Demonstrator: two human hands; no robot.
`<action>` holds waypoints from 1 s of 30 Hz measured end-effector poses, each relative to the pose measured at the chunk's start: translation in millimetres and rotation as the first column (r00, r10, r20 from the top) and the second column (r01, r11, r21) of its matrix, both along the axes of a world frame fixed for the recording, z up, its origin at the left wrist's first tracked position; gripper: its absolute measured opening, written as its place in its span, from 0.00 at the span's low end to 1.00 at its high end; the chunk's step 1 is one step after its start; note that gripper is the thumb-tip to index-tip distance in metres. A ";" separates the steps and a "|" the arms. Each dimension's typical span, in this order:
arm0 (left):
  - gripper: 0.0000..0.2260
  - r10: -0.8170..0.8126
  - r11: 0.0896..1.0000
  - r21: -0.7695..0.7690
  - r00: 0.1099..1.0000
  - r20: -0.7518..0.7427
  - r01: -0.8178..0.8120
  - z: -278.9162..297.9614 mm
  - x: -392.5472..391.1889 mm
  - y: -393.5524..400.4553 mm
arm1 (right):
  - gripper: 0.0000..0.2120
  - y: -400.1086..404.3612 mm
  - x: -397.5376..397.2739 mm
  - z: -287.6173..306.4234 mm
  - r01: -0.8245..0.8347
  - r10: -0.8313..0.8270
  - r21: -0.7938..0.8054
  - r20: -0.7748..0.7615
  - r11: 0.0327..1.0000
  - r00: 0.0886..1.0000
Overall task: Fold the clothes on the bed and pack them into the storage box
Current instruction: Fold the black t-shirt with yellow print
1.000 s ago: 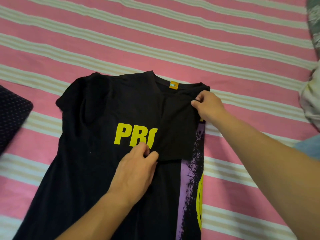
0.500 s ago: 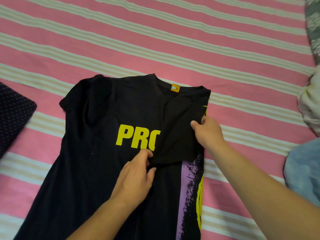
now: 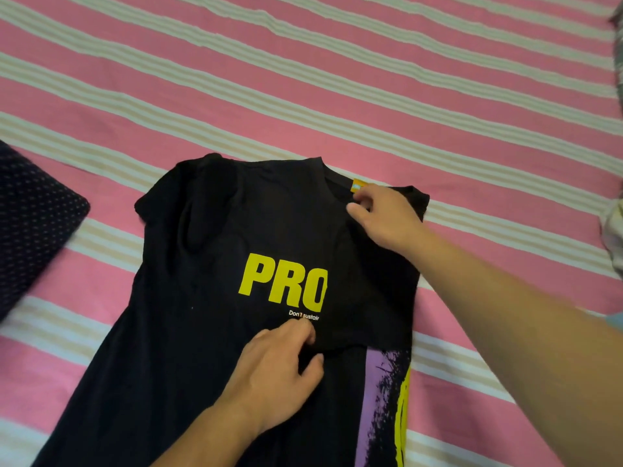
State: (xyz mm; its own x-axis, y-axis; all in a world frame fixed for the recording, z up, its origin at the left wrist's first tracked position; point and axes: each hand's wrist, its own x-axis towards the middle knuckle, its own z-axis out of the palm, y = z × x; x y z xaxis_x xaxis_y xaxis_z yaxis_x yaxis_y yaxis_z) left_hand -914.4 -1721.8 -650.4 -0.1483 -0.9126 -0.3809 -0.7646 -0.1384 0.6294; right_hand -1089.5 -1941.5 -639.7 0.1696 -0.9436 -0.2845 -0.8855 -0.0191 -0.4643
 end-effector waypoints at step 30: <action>0.04 0.323 0.946 -0.082 0.938 0.127 -0.315 20.9 43.5 -23.0 | 0.35 99.1 -8.3 -65.9 -0.213 0.139 -0.150 -0.394 0.965 0.909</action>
State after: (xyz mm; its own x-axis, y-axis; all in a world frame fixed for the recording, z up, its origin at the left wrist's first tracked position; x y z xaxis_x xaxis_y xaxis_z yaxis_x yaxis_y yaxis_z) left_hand -871.0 -1744.7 -629.5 0.2040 -0.9251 -0.3202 -0.7656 -0.3546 0.5368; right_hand -1097.9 -1842.4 -705.6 0.2528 -0.9501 -0.1828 -0.9673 -0.2441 -0.0693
